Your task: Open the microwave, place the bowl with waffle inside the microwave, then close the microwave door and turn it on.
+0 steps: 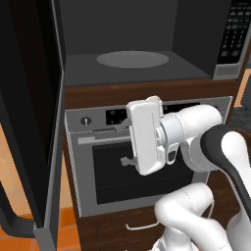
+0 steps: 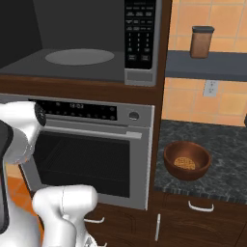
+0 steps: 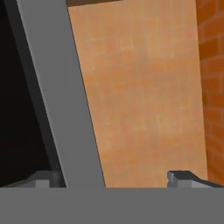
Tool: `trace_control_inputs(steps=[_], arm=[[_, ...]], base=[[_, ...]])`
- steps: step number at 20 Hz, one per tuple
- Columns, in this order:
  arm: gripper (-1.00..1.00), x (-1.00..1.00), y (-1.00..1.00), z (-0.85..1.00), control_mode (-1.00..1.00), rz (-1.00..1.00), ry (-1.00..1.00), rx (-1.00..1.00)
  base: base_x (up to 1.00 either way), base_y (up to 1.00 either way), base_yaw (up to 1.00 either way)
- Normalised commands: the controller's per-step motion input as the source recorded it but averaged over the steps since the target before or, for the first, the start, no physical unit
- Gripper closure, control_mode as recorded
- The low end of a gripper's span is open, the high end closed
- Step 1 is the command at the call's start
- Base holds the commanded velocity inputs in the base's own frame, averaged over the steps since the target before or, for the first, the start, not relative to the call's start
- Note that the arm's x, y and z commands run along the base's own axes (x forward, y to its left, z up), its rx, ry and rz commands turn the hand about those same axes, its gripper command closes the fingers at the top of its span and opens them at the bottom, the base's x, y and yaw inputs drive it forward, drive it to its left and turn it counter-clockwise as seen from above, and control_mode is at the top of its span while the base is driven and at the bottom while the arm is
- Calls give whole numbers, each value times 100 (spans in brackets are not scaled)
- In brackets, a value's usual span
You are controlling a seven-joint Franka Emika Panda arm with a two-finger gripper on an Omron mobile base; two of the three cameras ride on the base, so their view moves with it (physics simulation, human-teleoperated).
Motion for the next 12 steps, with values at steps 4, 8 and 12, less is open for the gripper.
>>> trace_control_inputs(steps=[4, 8, 12], arm=[[-100, 33, -100, -27, -100, -15, -7, -12], [-100, 7, -100, -7, -100, -27, 0, -16], [-100, 1, -100, -13, -100, -30, 0, -12]], base=[[0, 0, 0], [0, 0, 0], [0, 0, 0]])
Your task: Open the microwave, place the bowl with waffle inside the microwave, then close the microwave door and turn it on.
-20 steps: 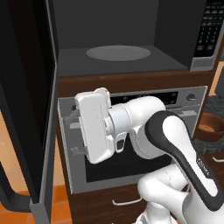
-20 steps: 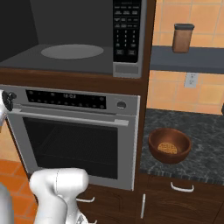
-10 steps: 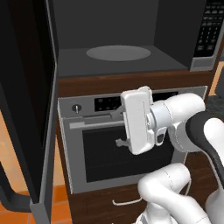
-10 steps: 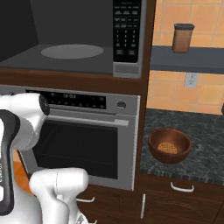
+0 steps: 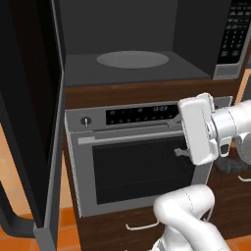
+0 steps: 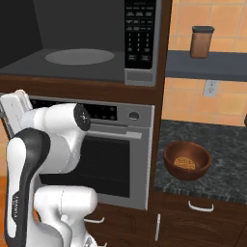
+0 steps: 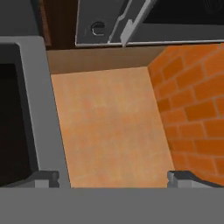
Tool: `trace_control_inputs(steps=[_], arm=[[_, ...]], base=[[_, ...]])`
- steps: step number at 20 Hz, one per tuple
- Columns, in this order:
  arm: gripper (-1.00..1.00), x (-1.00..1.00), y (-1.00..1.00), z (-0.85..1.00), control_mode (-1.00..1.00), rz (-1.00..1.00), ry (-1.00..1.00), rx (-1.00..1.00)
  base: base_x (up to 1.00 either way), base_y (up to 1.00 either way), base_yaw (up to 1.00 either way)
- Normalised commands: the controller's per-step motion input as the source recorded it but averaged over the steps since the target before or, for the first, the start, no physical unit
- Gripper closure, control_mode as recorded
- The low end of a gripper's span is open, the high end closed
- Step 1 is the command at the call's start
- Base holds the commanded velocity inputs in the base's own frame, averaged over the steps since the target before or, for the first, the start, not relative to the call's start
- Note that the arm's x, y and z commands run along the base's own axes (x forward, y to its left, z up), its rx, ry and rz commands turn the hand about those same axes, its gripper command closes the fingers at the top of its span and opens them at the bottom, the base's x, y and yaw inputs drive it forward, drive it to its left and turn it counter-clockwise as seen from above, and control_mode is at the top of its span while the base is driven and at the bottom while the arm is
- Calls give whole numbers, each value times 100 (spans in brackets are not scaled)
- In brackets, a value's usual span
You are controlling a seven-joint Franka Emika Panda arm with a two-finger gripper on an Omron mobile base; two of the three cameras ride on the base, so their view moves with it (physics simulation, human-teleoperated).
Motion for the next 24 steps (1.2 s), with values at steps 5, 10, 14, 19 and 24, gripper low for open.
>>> trace_control_inputs(steps=[5, 10, 14, 19, 24], arm=[[-100, 5, -100, -44, -100, -28, 0, -8], [-100, 30, -100, -49, -100, -22, 0, -7], [-100, 32, -100, -47, -100, -21, 0, -7], [-100, 39, -100, -53, -100, -20, 0, -5], [-100, 22, -100, -28, -100, -17, 0, -6]], base=[[0, 0, 0], [0, 0, 0], [0, 0, 0], [0, 0, 0], [0, 0, 0]])
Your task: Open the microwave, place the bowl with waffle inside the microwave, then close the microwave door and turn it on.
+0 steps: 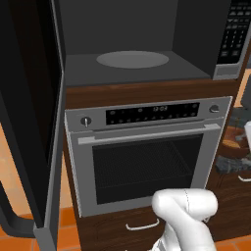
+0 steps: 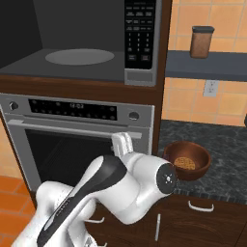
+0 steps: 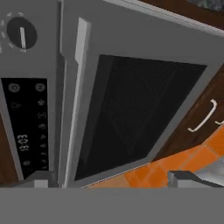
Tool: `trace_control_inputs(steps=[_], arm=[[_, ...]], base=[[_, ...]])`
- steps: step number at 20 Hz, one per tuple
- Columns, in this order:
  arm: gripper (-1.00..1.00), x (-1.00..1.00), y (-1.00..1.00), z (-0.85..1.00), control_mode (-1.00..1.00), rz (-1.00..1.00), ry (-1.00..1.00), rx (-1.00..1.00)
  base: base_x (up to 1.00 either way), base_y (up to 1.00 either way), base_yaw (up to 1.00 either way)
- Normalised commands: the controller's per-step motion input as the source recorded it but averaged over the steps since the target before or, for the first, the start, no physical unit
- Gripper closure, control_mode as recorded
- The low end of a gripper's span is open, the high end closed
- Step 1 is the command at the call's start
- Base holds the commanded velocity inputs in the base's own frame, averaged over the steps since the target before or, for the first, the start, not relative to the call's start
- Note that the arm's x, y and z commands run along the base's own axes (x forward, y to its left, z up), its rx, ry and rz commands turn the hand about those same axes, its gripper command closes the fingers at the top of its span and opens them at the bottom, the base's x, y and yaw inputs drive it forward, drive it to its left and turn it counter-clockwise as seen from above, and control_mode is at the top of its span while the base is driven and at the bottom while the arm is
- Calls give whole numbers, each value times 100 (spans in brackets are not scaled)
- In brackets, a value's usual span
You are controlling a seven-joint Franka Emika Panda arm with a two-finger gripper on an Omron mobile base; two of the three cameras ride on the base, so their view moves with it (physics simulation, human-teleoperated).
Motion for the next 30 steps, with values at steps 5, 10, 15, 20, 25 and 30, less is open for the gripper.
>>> trace_control_inputs(steps=[5, 10, 15, 20, 25, 30], arm=[[-100, 41, -100, -19, -100, -11, 8, 0], [-100, 72, -100, -1, -100, 1, 25, 20], [-100, 47, -100, -32, -100, 8, 5, 14], [-100, 34, -100, -33, -100, 8, 7, 3], [-100, 27, -82, -52, -100, 7, 9, 0], [-100, 14, -10, -38, -100, 3, 0, 0]], base=[[0, 0, 0], [0, 0, 0], [0, 0, 0], [0, 0, 0], [0, 0, 0], [0, 0, 0]])
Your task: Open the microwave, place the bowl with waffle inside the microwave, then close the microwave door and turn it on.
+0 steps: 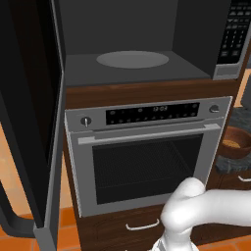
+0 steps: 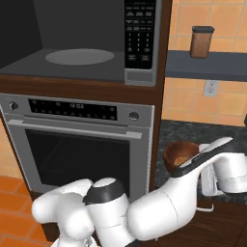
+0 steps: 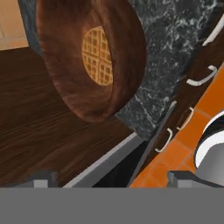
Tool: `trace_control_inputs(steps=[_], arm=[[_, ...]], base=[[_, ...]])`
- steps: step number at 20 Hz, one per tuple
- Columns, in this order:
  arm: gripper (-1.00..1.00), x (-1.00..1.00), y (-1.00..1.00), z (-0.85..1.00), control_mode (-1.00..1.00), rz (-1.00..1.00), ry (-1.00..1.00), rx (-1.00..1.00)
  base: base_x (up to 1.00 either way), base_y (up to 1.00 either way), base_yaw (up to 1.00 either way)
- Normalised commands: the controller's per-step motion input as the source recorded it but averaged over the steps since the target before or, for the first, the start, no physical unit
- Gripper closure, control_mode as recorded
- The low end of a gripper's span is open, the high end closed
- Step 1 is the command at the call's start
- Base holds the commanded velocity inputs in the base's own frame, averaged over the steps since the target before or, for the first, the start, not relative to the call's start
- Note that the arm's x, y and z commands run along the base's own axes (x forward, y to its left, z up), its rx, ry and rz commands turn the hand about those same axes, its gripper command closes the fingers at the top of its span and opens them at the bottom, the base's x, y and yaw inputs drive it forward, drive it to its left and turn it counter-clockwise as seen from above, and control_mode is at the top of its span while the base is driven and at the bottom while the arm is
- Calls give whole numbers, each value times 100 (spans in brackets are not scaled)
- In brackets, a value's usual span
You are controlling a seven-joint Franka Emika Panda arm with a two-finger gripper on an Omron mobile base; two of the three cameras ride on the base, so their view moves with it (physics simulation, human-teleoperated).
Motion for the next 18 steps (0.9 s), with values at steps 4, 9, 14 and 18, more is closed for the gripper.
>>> trace_control_inputs(steps=[4, 9, 14, 18], arm=[[-100, 60, 0, -54, -100, 0, 2, -2], [-100, 58, 0, -40, -100, 0, 12, -5], [-100, 38, 0, -61, -100, -4, 25, -9], [-100, 17, 0, -51, -100, -6, 24, -8]], base=[[0, 0, 0], [0, 0, 0], [0, 0, 0], [0, 0, 0]])
